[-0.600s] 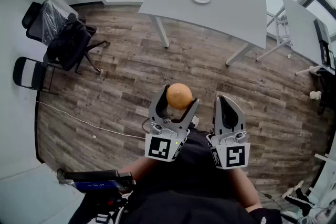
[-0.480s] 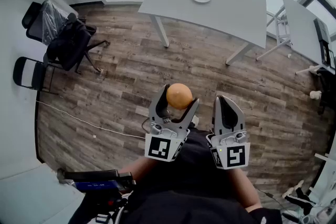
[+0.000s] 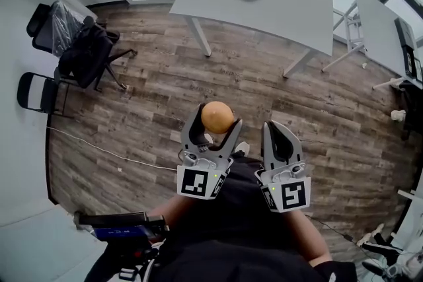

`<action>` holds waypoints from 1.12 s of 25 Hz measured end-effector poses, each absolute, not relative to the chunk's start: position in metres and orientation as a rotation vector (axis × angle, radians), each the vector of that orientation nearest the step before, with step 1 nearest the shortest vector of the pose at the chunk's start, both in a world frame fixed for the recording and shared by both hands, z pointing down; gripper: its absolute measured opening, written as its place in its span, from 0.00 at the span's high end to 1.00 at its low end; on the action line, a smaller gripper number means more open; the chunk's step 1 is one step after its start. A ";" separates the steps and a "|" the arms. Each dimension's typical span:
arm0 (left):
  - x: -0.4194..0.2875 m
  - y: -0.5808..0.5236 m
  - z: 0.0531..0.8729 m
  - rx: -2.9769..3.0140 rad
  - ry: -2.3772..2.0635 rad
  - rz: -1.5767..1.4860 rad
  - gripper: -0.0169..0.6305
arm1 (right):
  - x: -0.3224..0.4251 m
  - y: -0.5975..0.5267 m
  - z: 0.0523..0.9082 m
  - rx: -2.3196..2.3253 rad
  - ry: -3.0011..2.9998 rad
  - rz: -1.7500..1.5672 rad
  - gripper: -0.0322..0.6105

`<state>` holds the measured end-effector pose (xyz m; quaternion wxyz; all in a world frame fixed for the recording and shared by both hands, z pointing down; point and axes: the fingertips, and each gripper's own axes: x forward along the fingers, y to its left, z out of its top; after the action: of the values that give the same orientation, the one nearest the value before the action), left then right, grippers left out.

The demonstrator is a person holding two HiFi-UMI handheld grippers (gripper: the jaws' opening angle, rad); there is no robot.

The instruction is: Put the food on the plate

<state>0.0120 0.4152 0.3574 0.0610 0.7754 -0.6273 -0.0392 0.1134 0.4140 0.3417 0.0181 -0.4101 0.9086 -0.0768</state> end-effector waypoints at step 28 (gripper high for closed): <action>0.039 0.326 0.378 2.423 -1.708 -0.118 0.41 | 0.158 0.358 0.360 -1.450 2.752 -0.222 0.95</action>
<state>0.0391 0.3262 0.3784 0.0873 0.8135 -0.5736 -0.0396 0.1578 0.3579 0.3603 0.0115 -0.4649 0.8824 -0.0712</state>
